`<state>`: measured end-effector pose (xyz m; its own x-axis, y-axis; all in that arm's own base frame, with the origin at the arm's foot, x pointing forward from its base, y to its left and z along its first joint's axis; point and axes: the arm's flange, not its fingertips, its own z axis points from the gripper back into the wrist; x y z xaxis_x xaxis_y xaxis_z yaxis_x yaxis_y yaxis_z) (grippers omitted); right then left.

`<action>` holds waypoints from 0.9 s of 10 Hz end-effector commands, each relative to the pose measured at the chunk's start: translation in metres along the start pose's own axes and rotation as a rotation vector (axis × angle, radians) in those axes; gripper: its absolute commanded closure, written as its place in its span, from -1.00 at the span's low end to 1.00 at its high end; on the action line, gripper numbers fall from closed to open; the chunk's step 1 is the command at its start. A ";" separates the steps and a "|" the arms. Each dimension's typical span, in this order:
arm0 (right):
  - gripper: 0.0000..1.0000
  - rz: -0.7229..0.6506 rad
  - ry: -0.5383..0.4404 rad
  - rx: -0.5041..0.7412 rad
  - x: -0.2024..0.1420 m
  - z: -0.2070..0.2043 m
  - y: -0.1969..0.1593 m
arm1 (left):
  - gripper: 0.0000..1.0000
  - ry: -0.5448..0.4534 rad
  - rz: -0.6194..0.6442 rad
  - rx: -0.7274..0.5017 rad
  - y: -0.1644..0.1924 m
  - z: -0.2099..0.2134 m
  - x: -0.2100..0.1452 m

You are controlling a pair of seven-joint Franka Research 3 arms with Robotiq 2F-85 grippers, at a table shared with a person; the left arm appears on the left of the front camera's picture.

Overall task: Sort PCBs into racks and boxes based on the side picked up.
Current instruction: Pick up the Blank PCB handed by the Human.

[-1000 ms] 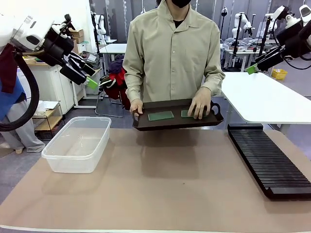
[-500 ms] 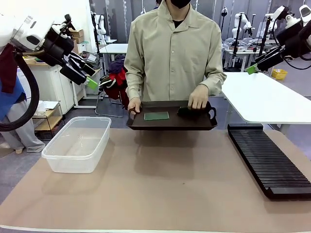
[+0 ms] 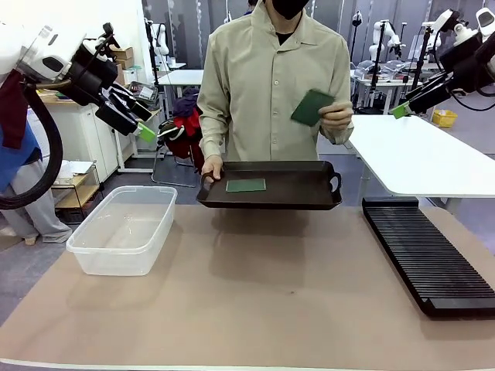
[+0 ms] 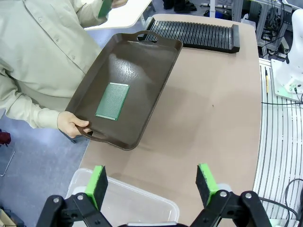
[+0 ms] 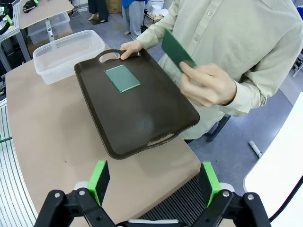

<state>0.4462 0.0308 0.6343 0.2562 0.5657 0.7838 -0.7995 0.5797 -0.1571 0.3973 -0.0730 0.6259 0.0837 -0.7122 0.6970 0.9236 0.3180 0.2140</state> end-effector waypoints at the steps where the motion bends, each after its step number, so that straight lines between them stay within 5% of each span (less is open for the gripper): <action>1: -1.00 -0.002 -0.004 0.003 -0.001 0.000 0.000 | -1.00 -0.018 -0.010 -0.012 0.000 -0.001 0.000; 9: -1.00 -0.002 -0.004 0.003 -0.001 0.000 0.000 | -1.00 -0.018 -0.010 -0.012 0.000 -0.001 0.000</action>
<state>0.4462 0.0307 0.6343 0.2562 0.5658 0.7837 -0.7994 0.5799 -0.1572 0.3973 -0.0730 0.6259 0.0837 -0.7122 0.6970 0.9236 0.3180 0.2140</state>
